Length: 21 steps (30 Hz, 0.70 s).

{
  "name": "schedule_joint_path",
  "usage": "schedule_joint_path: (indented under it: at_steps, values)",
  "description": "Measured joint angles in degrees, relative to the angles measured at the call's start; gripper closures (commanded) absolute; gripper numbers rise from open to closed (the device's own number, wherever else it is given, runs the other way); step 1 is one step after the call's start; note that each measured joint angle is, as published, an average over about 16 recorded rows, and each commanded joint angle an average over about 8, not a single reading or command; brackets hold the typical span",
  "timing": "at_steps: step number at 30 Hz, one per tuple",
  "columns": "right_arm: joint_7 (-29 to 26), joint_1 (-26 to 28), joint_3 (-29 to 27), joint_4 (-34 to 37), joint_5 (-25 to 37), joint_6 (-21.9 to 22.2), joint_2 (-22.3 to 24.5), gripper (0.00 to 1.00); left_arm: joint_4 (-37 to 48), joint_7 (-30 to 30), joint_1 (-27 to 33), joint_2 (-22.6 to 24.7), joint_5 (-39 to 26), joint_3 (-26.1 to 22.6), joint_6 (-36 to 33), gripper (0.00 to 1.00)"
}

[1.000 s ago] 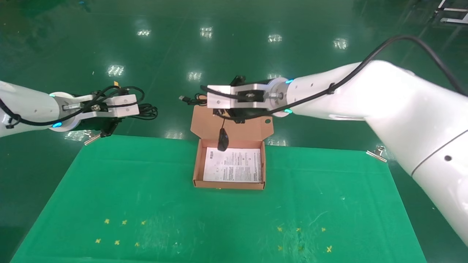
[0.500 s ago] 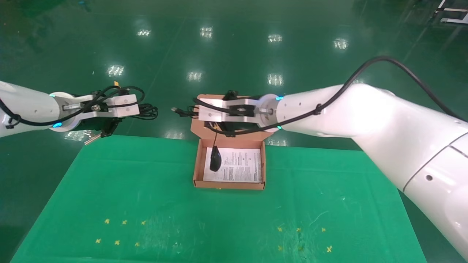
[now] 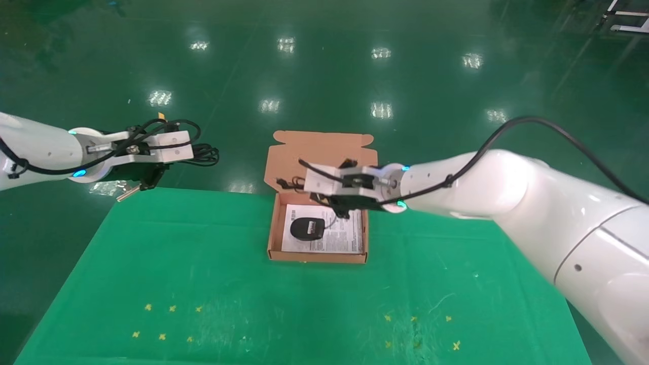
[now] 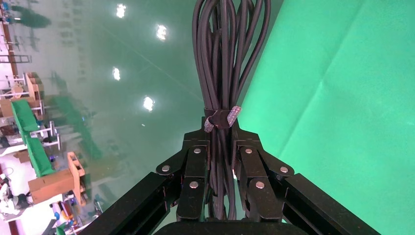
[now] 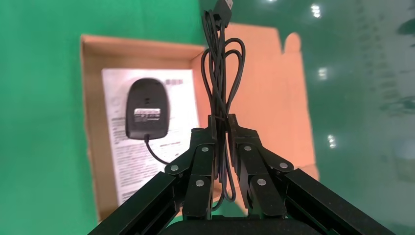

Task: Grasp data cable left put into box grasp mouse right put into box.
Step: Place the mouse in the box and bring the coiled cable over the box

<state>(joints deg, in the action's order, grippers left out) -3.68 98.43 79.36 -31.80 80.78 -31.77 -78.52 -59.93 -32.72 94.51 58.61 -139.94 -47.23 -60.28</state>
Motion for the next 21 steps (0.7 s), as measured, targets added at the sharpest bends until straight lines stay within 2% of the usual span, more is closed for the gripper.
schedule_joint_path:
  at_steps: [10,11,18,19,21]
  values:
    - [-0.61,-2.34,2.56,-0.62,-1.73,2.72,-0.10,1.00,0.00,0.00,0.00,0.00,0.00,0.00,0.00,1.00]
    - [-0.67,-2.47,2.78,-0.69,-1.88,2.89,-0.10,0.96,0.00,0.00,0.00,0.00,0.00,0.00,0.00,1.00]
    - [-1.12,-2.85,3.91,-0.96,-2.76,2.78,0.09,0.08,0.00,0.00,-0.02,0.00,0.02,0.01,-0.01,1.00]
    - [-1.16,-2.87,4.02,-1.04,-2.84,2.72,0.18,0.00,0.00,0.00,-0.03,0.01,0.04,0.01,0.00,1.00]
    - [-1.24,-2.90,4.21,-1.28,-2.95,2.66,0.41,0.00,-0.01,-0.01,-0.10,0.06,0.13,0.02,0.04,1.00]
